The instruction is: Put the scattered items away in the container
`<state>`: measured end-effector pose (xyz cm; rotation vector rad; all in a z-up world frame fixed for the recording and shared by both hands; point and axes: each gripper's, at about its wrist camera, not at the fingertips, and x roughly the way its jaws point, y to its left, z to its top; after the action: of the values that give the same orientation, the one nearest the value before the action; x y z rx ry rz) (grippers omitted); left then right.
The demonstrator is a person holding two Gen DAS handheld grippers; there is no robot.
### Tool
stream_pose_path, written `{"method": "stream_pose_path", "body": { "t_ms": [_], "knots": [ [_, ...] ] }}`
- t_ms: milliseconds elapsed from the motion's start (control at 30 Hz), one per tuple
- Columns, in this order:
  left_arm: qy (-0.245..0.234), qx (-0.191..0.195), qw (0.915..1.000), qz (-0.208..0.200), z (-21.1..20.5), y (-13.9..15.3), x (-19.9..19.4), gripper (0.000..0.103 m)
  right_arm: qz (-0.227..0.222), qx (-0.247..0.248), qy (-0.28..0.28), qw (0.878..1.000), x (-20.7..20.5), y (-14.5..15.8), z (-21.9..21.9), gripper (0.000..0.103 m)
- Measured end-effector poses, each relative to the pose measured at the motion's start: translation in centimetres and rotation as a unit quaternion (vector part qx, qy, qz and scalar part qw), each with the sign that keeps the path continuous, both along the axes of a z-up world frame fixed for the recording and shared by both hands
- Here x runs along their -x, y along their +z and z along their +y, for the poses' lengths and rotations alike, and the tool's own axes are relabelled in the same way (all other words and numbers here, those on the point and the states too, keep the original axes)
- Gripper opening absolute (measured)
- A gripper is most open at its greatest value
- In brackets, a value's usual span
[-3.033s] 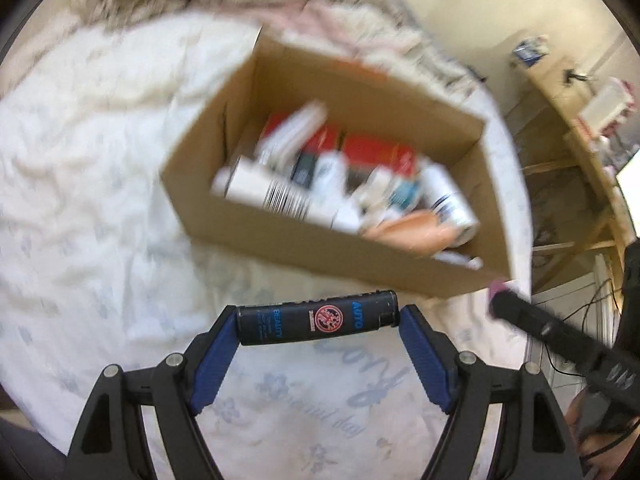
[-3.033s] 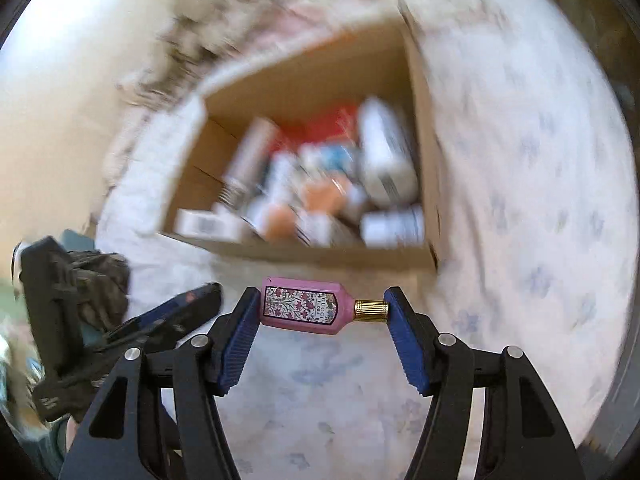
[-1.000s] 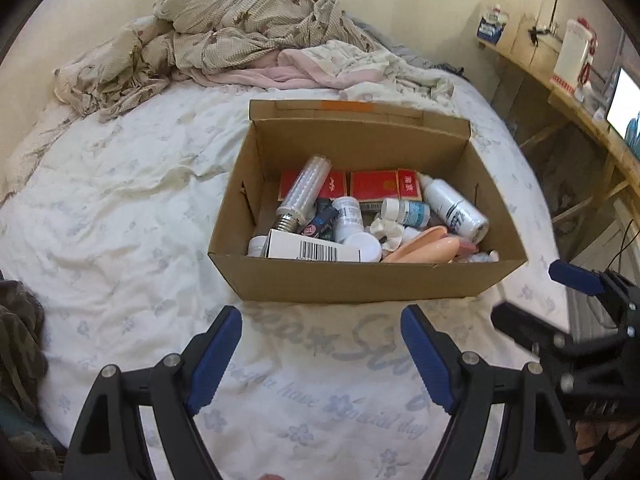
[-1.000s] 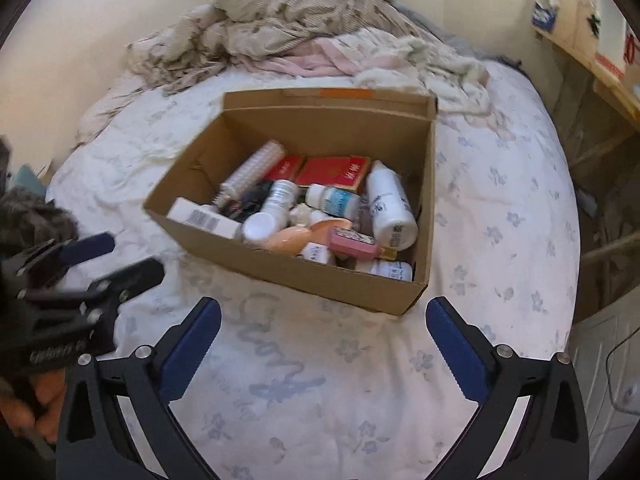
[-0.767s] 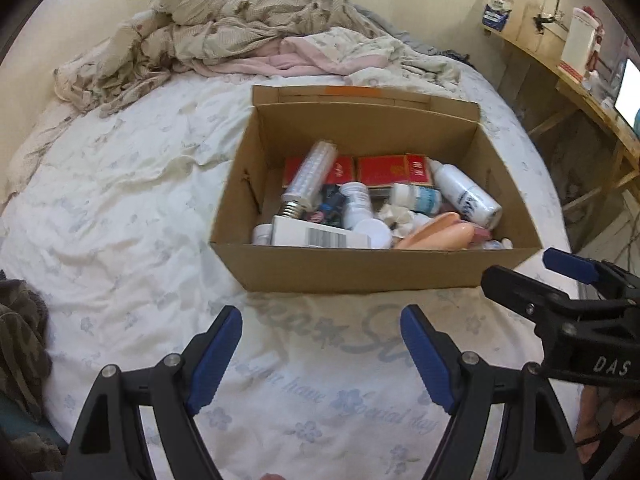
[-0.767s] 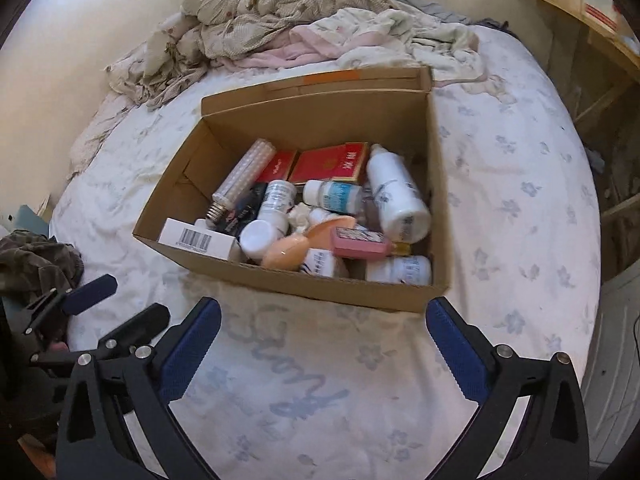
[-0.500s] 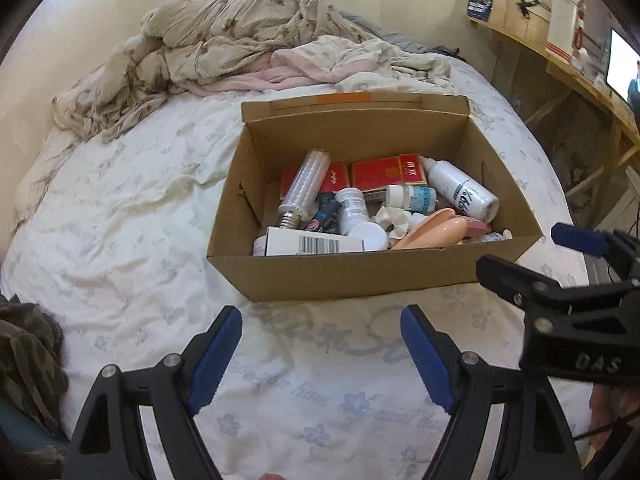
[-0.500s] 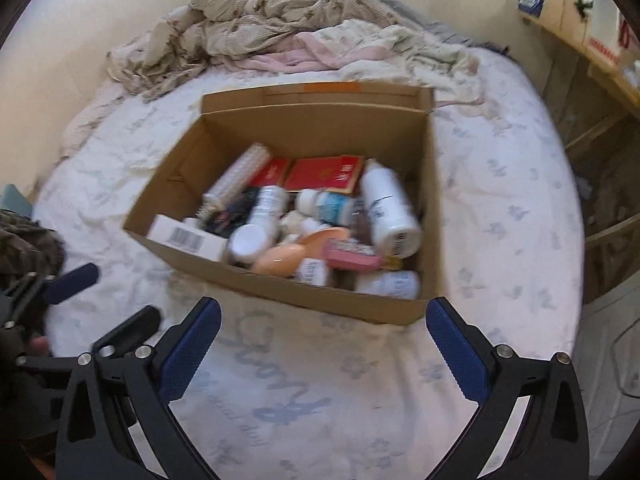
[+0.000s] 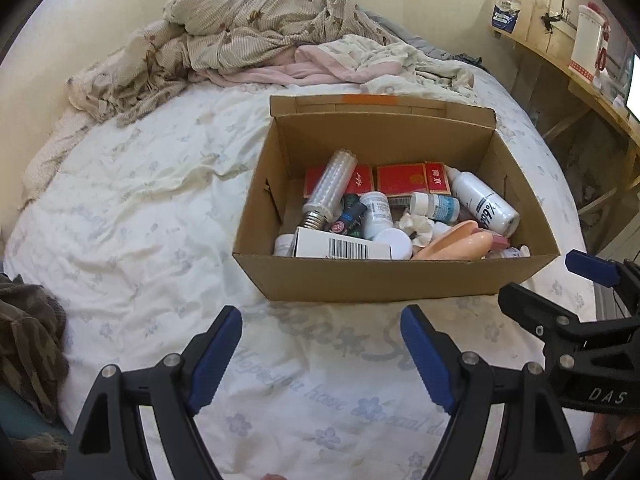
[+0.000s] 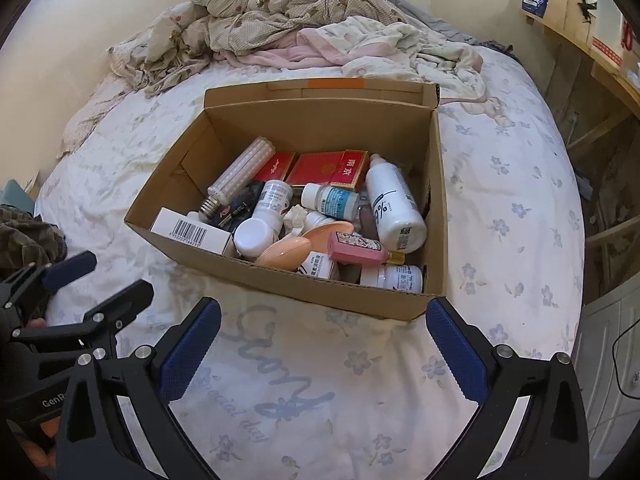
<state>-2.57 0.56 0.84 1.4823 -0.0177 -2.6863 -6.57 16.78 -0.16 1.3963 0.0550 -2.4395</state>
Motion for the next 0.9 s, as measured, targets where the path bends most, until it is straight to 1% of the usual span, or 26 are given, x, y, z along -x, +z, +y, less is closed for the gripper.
{"method": "stream_pose_path", "body": {
  "t_ms": [100,300,500,667,800,900],
  "knots": [
    [-0.002,-0.005,1.0,0.003,-0.1,0.14,-0.11,0.082,0.0,0.007,-0.003,1.0,0.02,0.1,0.21,0.103],
    [0.0,0.005,0.9999,0.012,-0.07,0.53,-0.26,0.082,0.001,0.017,-0.004,1.0,0.04,0.17,0.31,0.103],
    [-0.001,0.0,0.9999,0.01,-0.16,0.46,-0.26,0.082,0.003,0.013,-0.006,1.0,-0.09,0.27,0.3,0.103],
    [0.005,0.01,0.9996,0.026,-0.03,0.82,-0.54,0.082,0.01,0.013,-0.002,1.0,-0.33,0.6,0.19,0.103],
    [0.005,-0.003,0.9997,0.024,-0.29,0.77,-0.44,0.082,0.01,0.018,0.0,1.0,-0.44,0.69,0.22,0.103],
    [0.005,-0.004,0.9997,0.022,-0.3,0.72,-0.47,0.082,0.011,0.017,0.0,1.0,-0.44,0.67,0.22,0.103]
  ]
}}
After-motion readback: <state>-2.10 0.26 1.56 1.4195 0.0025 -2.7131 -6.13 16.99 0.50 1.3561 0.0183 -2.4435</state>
